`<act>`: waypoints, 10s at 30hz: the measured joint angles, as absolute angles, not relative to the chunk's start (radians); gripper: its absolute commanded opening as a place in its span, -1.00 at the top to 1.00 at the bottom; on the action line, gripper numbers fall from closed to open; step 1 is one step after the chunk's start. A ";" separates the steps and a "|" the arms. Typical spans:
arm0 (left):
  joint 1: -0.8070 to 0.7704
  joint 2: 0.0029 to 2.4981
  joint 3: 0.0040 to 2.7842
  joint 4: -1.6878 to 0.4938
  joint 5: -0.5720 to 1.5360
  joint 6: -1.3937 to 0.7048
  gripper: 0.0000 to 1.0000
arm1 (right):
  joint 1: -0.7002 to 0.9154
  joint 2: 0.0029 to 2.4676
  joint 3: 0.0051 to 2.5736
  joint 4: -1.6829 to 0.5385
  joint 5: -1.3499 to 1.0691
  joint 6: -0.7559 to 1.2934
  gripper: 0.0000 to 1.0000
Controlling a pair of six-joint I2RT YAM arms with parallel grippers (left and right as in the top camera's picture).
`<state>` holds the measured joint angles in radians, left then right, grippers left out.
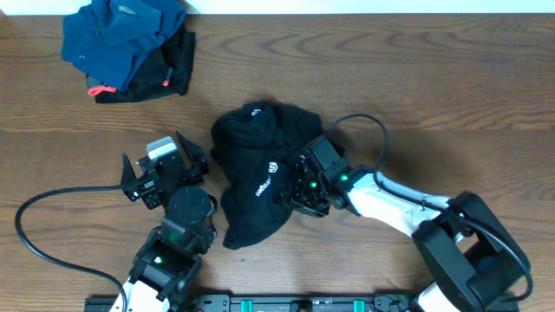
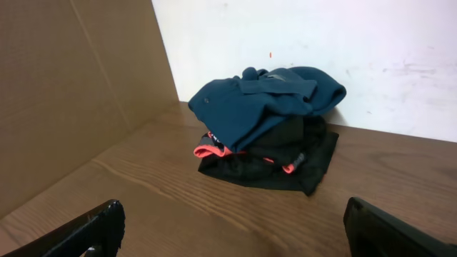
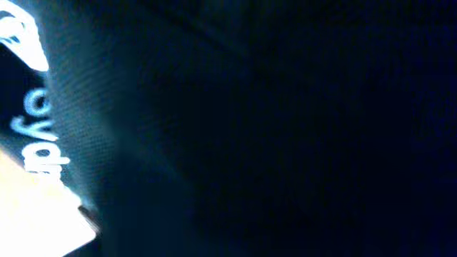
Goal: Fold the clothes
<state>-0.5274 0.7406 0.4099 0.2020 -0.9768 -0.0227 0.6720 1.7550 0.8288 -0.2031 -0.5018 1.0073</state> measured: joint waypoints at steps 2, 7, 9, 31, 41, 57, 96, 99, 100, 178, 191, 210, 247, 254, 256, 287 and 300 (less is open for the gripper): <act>-0.528 0.741 0.410 0.196 -0.977 -0.023 -0.96 | 0.672 1.772 0.829 -0.198 -0.509 1.006 0.65; -0.528 0.741 0.410 0.179 -0.976 -0.023 -0.96 | 0.672 1.777 0.828 -0.189 -0.515 0.984 0.97; -0.527 0.741 0.410 0.174 -0.975 -0.023 -0.96 | 0.672 1.776 0.828 -0.190 -0.515 0.964 0.98; -0.527 0.741 0.410 0.044 -0.366 -0.026 -0.96 | 0.524 1.518 1.473 -0.452 -0.485 0.689 0.93; -0.527 0.824 0.410 0.084 -0.145 -0.027 -0.96 | 0.509 1.518 1.745 -0.427 -0.562 0.681 0.89; -0.527 1.119 0.410 0.370 0.001 -0.027 -0.96 | 0.509 1.517 1.972 -0.361 -0.633 0.743 0.85; -0.528 1.234 0.410 0.730 -0.224 0.048 0.10 | 0.193 1.507 1.998 -0.905 -0.586 0.564 0.70; -0.527 1.188 0.410 0.730 -0.233 0.082 -0.55 | 0.202 1.508 1.998 -1.050 -0.463 0.487 0.62; -0.527 1.174 0.410 0.730 -0.236 0.087 -0.56 | 0.207 1.509 1.998 -1.095 -0.429 0.464 0.58; -0.465 1.116 0.410 0.294 -0.284 -0.086 -0.96 | 0.595 1.530 1.944 -1.170 -0.327 -0.096 0.97; -0.465 1.240 0.410 0.450 -0.091 -0.087 -0.96 | 0.595 1.462 1.944 -1.170 -0.395 -0.054 0.97; -0.465 1.252 0.410 0.480 0.228 -0.108 0.42 | 0.579 1.462 1.944 -1.170 -0.397 -0.035 0.97; -0.465 1.063 0.410 0.382 0.589 -0.036 -0.96 | 0.222 1.457 1.944 -1.180 -0.975 -0.007 0.98; -0.465 1.063 0.410 0.384 0.656 0.007 -0.96 | 0.206 1.457 1.944 -1.177 -1.140 -0.001 0.97; -0.465 1.067 0.410 0.385 0.652 0.023 -0.96 | 0.206 1.457 1.944 -1.177 -1.189 0.006 0.97; -0.459 1.083 0.410 0.556 0.601 -0.006 0.77 | 0.206 1.452 1.944 -1.126 -1.140 0.088 0.83; -0.381 1.083 0.410 0.505 0.564 -0.043 0.77 | 0.202 1.452 1.950 -1.221 -0.514 0.126 -0.64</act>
<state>-0.3805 1.0828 0.4103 0.5049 0.5644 -0.0433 0.2020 1.4521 1.9495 -1.2213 -0.5144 0.1261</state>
